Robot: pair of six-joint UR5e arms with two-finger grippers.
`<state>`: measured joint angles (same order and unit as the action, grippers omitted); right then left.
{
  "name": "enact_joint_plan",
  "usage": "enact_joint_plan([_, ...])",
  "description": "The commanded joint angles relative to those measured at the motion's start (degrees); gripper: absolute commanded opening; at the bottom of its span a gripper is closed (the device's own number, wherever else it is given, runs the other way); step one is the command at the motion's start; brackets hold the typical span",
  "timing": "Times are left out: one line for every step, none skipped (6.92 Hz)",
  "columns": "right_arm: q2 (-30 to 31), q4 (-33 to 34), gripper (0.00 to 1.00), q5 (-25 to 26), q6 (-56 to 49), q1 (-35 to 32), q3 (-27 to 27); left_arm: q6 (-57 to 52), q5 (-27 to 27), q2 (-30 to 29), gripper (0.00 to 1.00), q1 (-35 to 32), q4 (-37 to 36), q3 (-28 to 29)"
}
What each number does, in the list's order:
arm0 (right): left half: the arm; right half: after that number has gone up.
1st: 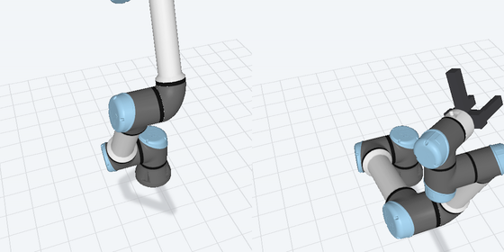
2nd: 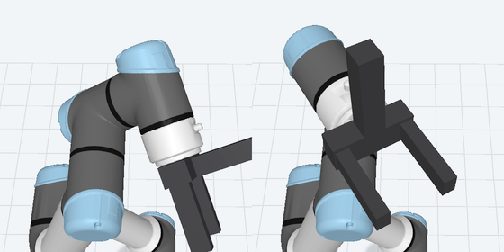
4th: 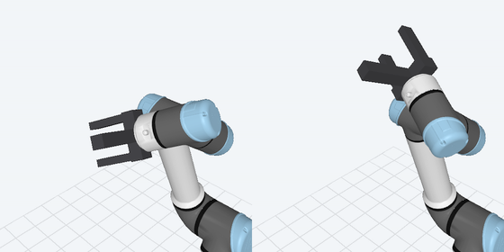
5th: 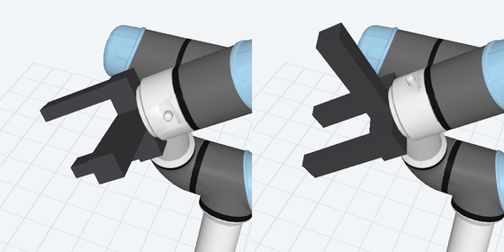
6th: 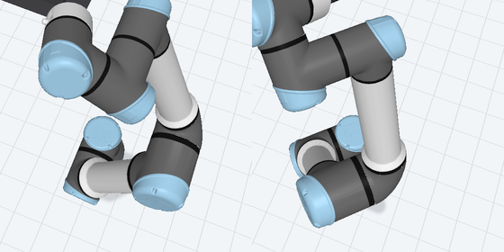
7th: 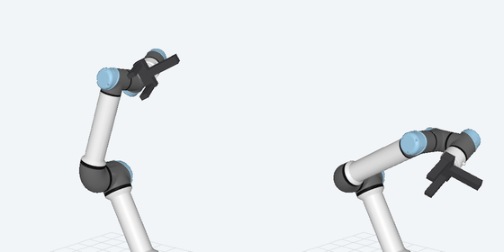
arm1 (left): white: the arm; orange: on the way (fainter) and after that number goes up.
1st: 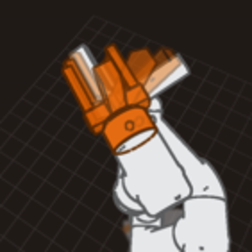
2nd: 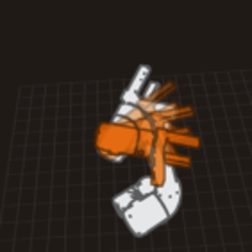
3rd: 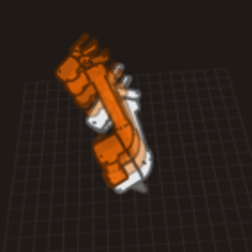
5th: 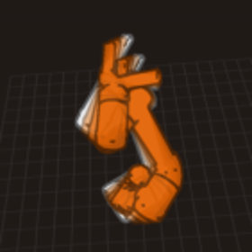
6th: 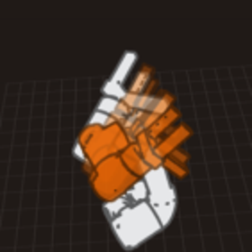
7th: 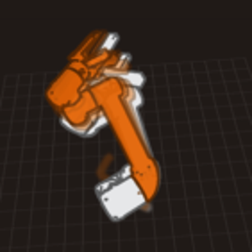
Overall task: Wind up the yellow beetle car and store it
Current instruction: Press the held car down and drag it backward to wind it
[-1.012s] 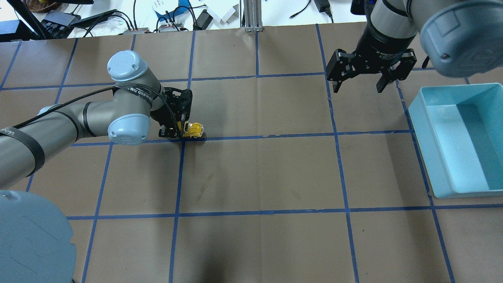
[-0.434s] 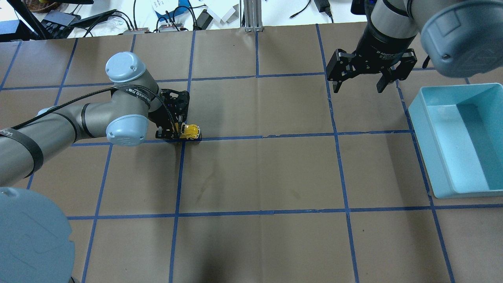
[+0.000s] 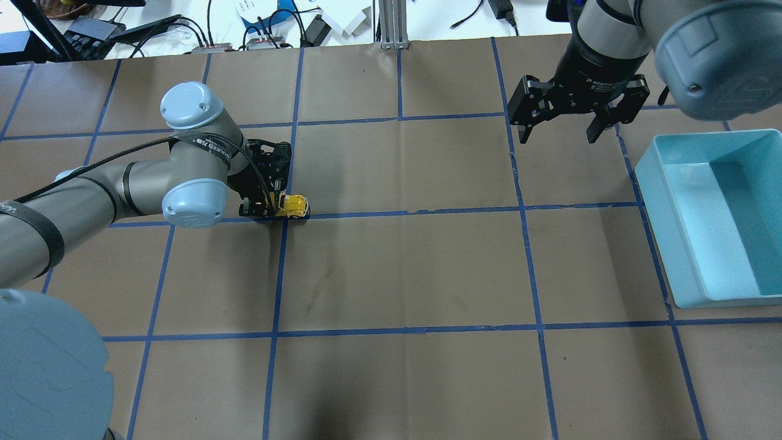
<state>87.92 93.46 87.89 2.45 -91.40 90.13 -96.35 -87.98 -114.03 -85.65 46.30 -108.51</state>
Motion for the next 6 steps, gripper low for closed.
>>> enact_joint_plan([-0.03,-0.03,1.00,0.27,0.10,-0.27,-0.31,-0.07,0.26,0.03,0.33,1.79,0.02,-0.03])
enact_joint_plan([-0.03,0.05,1.00,0.27,0.10,-0.27,-0.40,-0.07,0.26,0.03,0.33,1.80,0.19,-0.03])
enact_joint_plan([0.06,-0.29,1.00,0.35,0.10,-0.54,-0.74,-0.41,0.09,0.03,0.33,1.89,0.20,-0.21])
enact_joint_plan([0.15,-0.38,1.00,0.44,0.10,-0.71,-0.84,-0.94,0.00,0.12,0.33,2.06,0.02,-0.30])
enact_joint_plan([0.06,-0.30,1.00,0.44,0.10,-0.63,-0.66,-1.12,0.26,0.12,0.33,3.46,0.19,-0.47])
enact_joint_plan([0.06,-0.30,1.00,0.44,0.10,-0.71,-0.40,-1.38,0.44,0.21,0.33,4.78,0.28,-0.56])
